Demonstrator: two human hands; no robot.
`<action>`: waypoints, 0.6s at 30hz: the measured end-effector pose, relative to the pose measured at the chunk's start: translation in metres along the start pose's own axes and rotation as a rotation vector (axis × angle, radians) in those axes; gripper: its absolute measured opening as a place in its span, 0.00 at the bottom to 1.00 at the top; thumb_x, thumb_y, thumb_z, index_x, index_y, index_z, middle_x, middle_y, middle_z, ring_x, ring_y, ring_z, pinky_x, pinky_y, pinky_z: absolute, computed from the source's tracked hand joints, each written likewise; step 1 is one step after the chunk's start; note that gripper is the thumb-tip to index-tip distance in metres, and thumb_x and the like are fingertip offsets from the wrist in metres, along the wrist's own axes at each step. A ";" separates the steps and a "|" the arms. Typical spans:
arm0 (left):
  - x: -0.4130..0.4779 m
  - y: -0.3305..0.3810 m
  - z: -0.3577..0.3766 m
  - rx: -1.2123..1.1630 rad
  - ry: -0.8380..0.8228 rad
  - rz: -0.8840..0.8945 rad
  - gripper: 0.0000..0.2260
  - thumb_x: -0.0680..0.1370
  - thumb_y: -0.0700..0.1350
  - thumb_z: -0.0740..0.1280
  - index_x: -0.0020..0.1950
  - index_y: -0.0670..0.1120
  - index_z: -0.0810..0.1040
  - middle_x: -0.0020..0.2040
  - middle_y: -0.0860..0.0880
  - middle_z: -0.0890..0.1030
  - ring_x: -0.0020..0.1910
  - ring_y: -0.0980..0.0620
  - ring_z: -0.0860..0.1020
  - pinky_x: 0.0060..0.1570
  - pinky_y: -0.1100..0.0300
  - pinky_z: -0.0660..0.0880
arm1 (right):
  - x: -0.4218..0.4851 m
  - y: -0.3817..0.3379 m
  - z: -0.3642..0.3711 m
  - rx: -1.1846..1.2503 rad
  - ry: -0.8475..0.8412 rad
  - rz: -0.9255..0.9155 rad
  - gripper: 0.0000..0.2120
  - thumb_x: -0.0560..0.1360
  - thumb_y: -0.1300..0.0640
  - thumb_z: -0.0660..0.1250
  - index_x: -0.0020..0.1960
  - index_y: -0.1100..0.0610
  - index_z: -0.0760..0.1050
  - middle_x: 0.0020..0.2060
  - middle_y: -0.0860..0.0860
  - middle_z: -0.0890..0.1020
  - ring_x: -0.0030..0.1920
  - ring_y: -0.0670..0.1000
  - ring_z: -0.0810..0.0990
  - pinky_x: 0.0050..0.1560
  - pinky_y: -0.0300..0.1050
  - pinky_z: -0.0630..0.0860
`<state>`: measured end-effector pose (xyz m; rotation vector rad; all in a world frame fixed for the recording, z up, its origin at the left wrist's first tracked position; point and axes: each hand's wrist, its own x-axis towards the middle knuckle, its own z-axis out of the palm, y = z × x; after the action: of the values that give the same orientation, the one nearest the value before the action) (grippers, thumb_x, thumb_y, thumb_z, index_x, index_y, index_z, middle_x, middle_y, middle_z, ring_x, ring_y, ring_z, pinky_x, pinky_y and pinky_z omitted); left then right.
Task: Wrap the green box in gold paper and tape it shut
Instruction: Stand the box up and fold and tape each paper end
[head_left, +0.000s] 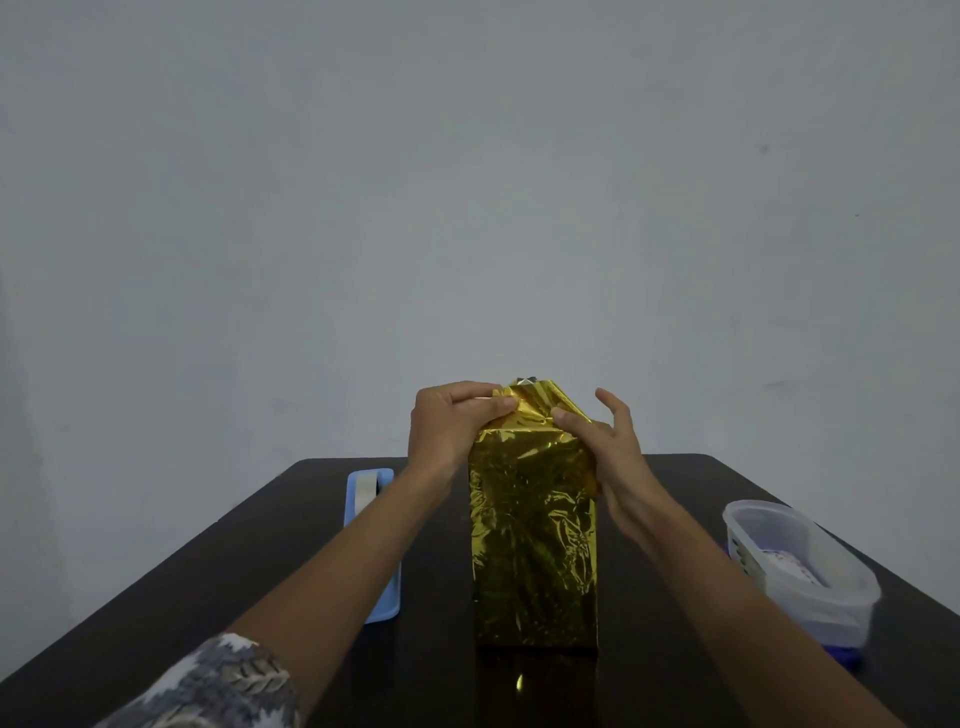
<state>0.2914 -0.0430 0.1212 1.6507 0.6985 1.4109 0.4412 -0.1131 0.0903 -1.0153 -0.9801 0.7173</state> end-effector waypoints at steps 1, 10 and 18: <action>0.000 0.000 0.001 -0.014 0.006 -0.006 0.08 0.68 0.43 0.76 0.46 0.45 0.85 0.45 0.46 0.85 0.46 0.48 0.83 0.51 0.53 0.79 | 0.001 -0.003 -0.001 -0.014 -0.009 0.008 0.40 0.66 0.46 0.71 0.73 0.46 0.54 0.57 0.52 0.75 0.56 0.53 0.75 0.59 0.57 0.74; -0.001 0.004 0.001 -0.078 -0.004 0.012 0.07 0.69 0.41 0.75 0.47 0.44 0.84 0.45 0.45 0.84 0.45 0.49 0.82 0.47 0.60 0.79 | -0.003 -0.009 0.010 -0.110 0.133 -0.240 0.06 0.70 0.53 0.72 0.39 0.56 0.80 0.39 0.53 0.82 0.44 0.53 0.81 0.52 0.57 0.78; 0.003 -0.007 -0.002 0.004 0.067 -0.012 0.08 0.68 0.47 0.77 0.40 0.43 0.84 0.38 0.47 0.84 0.41 0.50 0.82 0.45 0.58 0.78 | 0.002 -0.006 0.019 -0.091 0.173 -0.252 0.07 0.70 0.52 0.73 0.37 0.54 0.82 0.37 0.53 0.84 0.46 0.58 0.82 0.54 0.59 0.78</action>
<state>0.2911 -0.0363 0.1171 1.6060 0.7485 1.4629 0.4255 -0.1066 0.1001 -0.9935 -0.9746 0.3735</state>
